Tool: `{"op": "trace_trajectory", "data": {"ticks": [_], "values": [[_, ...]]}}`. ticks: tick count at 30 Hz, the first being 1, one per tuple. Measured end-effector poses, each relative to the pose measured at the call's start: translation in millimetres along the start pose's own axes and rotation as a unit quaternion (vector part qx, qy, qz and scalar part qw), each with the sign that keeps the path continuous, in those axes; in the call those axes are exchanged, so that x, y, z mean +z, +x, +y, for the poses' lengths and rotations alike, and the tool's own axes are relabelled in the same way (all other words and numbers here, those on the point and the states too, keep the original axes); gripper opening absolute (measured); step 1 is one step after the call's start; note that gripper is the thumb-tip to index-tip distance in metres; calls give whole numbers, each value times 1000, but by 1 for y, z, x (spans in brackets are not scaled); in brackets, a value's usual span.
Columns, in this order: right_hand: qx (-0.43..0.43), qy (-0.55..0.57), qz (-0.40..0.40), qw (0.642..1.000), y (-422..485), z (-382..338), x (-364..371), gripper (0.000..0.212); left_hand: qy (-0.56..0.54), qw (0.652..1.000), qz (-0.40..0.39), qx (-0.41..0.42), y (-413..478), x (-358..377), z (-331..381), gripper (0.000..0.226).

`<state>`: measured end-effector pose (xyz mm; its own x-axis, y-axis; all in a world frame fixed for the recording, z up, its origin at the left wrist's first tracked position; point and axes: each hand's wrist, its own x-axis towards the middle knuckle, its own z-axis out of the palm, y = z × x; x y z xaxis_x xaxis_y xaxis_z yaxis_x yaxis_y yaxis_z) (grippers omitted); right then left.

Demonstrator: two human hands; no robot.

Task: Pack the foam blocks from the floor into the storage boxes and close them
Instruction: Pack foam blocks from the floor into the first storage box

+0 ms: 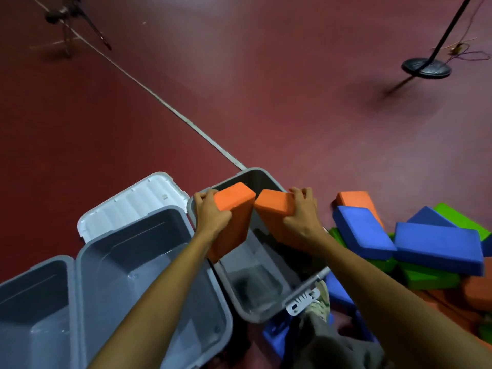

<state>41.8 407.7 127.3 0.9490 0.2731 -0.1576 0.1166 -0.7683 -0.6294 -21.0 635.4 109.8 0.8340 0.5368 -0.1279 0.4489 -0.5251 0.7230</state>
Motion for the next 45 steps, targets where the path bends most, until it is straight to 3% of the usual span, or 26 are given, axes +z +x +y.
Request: {"op": "trace_trajectory", "data": {"ticks": [6,11,15,18,20,23,26,30,33,37,39,42,45], "values": [[-31,29,-2,999,77,15,5,75,14,999,27,28,57,1,0,48],[-44,70,3,997,122,14,-9,83,22,997,27,70,86,0,-1,69],[-64,94,19,993,164,18,-27,82,94,992,3,79,89,20,-33,80],[-119,23,-81,989,175,17,-8,82,132,990,-32,36,83,46,-65,78],[-156,-12,-122,980,177,22,21,79,146,989,-14,21,82,60,-83,77],[-181,-20,-128,975,182,34,54,78,178,983,28,30,86,68,-106,78],[-239,-122,-159,950,190,43,72,85,226,973,-8,50,90,68,-119,83],[-254,-210,-125,936,210,50,89,100,262,964,2,47,110,75,-123,86],[-291,-362,-140,874,233,61,101,116,344,939,-3,30,117,82,-139,96],[-313,-436,-154,829,249,67,123,101,380,924,-3,53,108,95,-171,92],[-306,-442,-135,832,254,67,132,95,390,918,18,69,111,100,-178,87],[-263,-406,-117,867,264,63,137,91,406,910,48,65,122,100,-179,87],[-276,-398,-100,869,274,54,148,82,421,901,57,85,136,94,-182,86]]}}
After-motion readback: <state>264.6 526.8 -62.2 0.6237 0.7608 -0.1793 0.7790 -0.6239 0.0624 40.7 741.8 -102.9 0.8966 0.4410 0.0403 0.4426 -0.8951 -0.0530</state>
